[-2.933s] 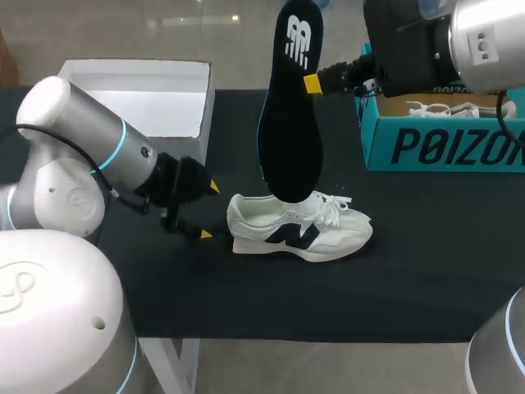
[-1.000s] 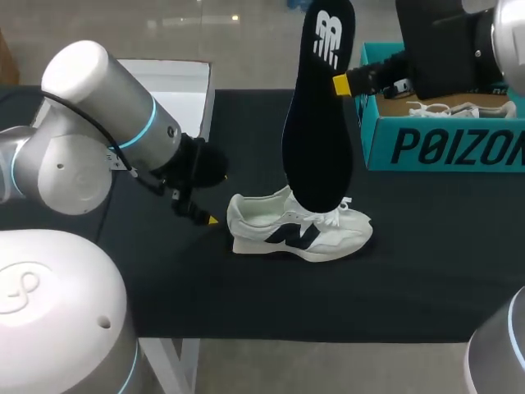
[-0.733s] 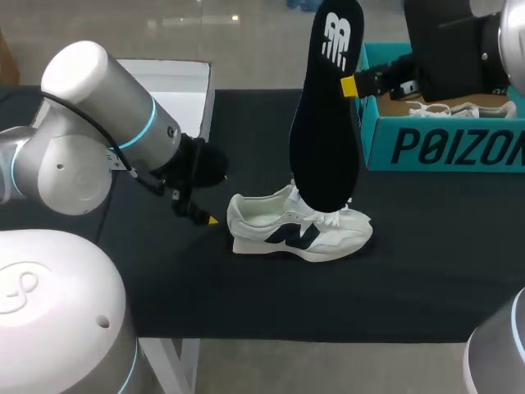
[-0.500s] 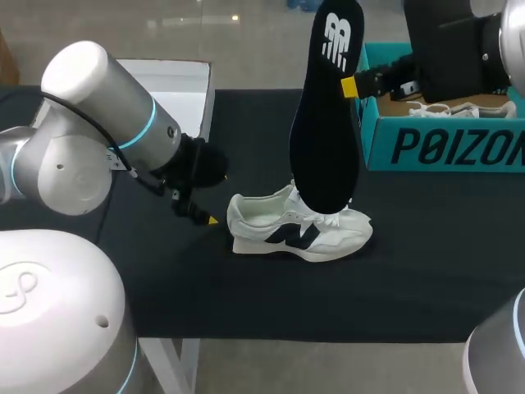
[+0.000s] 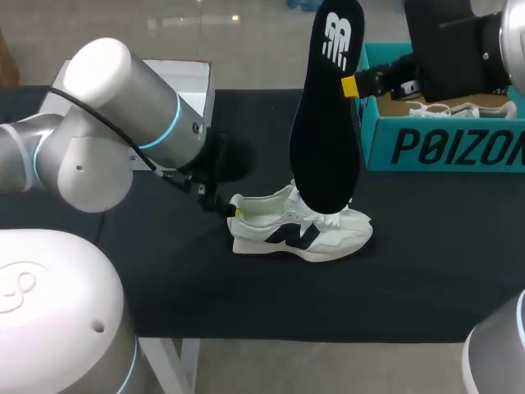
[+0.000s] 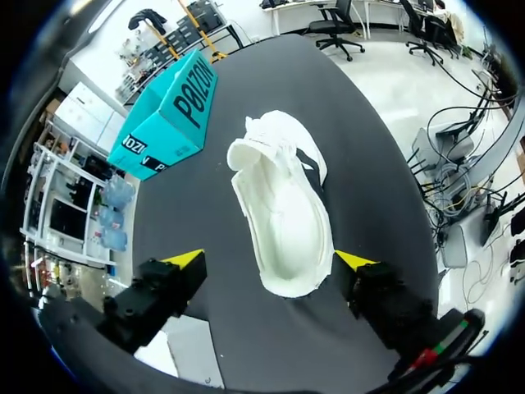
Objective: Take the shoe out of the shoebox, open the shoe tongue, remove and reinsert the insole, then place the shoe into the shoebox
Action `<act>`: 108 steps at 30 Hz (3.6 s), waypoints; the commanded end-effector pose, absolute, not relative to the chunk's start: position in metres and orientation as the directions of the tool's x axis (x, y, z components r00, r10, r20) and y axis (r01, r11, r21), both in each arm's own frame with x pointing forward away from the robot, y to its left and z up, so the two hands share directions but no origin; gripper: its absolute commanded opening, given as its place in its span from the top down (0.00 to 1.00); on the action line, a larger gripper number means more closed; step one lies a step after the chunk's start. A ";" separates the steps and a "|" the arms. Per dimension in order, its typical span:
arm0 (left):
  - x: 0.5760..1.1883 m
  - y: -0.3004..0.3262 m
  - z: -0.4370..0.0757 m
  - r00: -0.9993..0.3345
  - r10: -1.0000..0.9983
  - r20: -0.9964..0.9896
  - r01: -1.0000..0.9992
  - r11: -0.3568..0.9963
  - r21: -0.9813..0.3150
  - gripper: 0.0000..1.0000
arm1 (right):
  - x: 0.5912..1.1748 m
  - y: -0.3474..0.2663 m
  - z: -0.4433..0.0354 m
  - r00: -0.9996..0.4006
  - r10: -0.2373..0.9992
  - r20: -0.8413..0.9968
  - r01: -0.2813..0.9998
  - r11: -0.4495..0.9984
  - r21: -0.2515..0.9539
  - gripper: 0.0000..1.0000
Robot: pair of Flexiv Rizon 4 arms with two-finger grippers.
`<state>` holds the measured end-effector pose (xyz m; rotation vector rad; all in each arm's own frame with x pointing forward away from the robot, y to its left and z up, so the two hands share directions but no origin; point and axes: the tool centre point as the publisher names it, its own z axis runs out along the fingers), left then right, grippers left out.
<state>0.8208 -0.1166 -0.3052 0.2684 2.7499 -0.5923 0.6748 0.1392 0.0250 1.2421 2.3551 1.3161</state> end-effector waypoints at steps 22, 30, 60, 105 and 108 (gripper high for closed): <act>0.867 -0.174 -0.388 -0.993 0.099 -0.070 0.107 0.987 -0.121 0.00 | 0.678 0.143 0.025 -0.636 0.735 0.233 0.586 0.264 0.766 1.00; 0.866 -0.167 -0.397 -0.994 0.104 -0.028 0.107 0.986 -0.126 0.00 | 0.678 0.143 0.025 -0.636 0.735 0.233 0.586 0.264 0.766 1.00; 0.854 -0.167 -0.389 -0.947 0.312 0.077 0.283 0.924 -0.258 1.00 | 0.678 0.143 0.025 -0.636 0.735 0.233 0.586 0.264 0.766 1.00; 0.807 -0.244 -0.376 0.065 0.998 0.005 0.983 -0.064 -0.171 1.00 | 0.678 0.143 0.025 -0.636 0.735 0.233 0.586 0.264 0.766 1.00; 0.803 -0.246 -0.381 0.082 0.997 0.010 0.984 -0.080 -0.162 1.00 | 0.678 0.143 0.025 -0.636 0.735 0.233 0.586 0.264 0.766 1.00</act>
